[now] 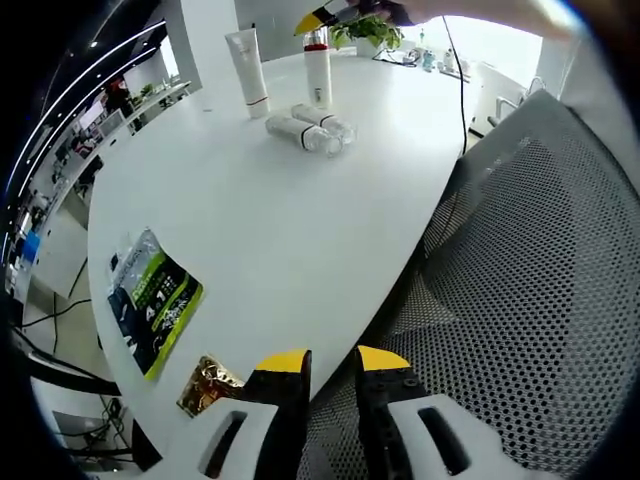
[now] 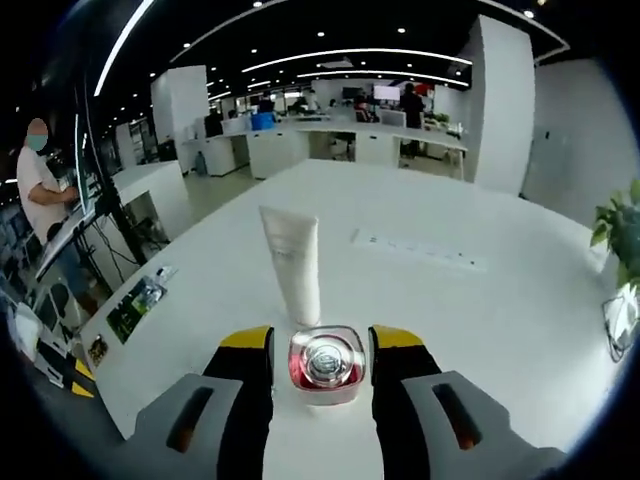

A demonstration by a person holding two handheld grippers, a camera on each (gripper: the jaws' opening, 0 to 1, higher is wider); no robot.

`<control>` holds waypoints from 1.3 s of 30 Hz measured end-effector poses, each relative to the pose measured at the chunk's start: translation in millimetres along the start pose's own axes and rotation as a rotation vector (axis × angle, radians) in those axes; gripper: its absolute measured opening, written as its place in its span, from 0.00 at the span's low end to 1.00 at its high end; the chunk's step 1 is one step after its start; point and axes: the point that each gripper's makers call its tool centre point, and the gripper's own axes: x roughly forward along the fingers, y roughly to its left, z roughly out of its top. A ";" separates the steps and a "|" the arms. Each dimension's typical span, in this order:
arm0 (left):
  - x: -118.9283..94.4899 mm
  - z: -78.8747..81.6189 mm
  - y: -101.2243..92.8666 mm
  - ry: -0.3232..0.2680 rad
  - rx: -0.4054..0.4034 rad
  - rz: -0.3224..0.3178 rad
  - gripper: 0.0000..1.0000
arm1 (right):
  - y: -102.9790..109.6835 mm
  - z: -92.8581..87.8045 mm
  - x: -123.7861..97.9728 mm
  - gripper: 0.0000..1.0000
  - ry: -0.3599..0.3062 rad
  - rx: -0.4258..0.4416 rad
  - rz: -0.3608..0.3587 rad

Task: Arrange the skincare products in the storage area until every visible bottle or jar stands upright without overlapping.

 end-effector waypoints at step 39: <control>1.4 -2.7 -1.0 0.019 -0.006 -0.008 0.18 | 12.1 -12.8 -11.2 0.28 0.153 -0.541 0.513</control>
